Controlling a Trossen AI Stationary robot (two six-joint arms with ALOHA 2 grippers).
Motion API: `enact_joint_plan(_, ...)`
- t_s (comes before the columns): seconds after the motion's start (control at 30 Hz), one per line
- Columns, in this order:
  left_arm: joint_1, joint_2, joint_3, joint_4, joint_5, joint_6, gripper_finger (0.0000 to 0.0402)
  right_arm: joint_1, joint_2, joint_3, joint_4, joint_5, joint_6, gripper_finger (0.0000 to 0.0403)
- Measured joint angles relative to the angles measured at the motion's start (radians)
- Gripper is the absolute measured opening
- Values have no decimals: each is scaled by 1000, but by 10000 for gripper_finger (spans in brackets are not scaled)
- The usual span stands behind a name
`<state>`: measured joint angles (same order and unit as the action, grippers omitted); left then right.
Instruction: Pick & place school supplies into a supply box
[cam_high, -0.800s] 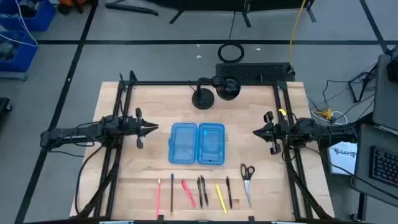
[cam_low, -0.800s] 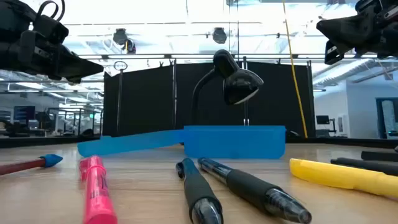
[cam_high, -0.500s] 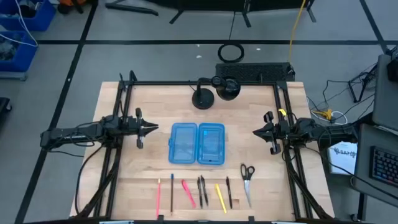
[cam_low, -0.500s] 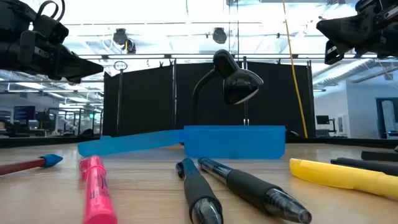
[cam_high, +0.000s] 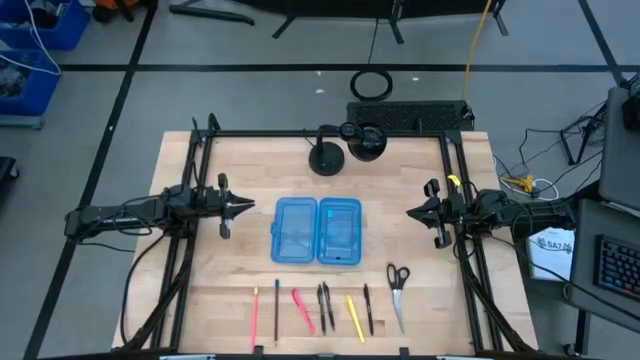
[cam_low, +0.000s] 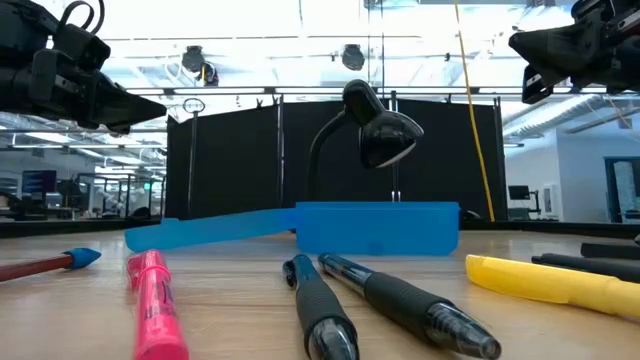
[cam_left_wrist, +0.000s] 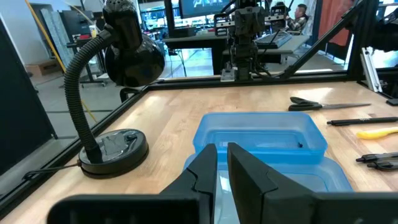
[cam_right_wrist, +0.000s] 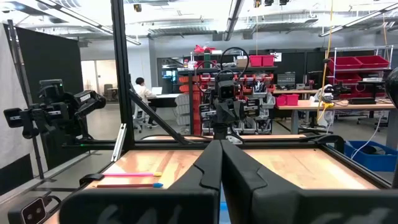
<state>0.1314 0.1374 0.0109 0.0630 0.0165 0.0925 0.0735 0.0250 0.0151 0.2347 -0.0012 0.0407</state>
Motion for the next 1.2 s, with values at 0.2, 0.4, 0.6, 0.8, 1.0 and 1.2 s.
enact_joint_plan(0.2,0,0,0,0,0,0,44,0,0,0,0,0,0,0)
enact_joint_plan(0.4,0,0,0,0,0,0,44,0,0,0,0,0,0,0)
enact_joint_plan(0.6,0,0,0,0,0,0,44,-42,-13,0,6,15,0,0)
enact_joint_plan(0.8,0,0,0,0,0,0,44,-53,-9,0,0,29,0,0)
enact_joint_plan(1.0,0,0,0,0,0,0,44,-53,-9,0,0,28,0,0)
enact_joint_plan(1.2,0,0,0,0,0,0,44,-53,-9,0,0,27,0,0)
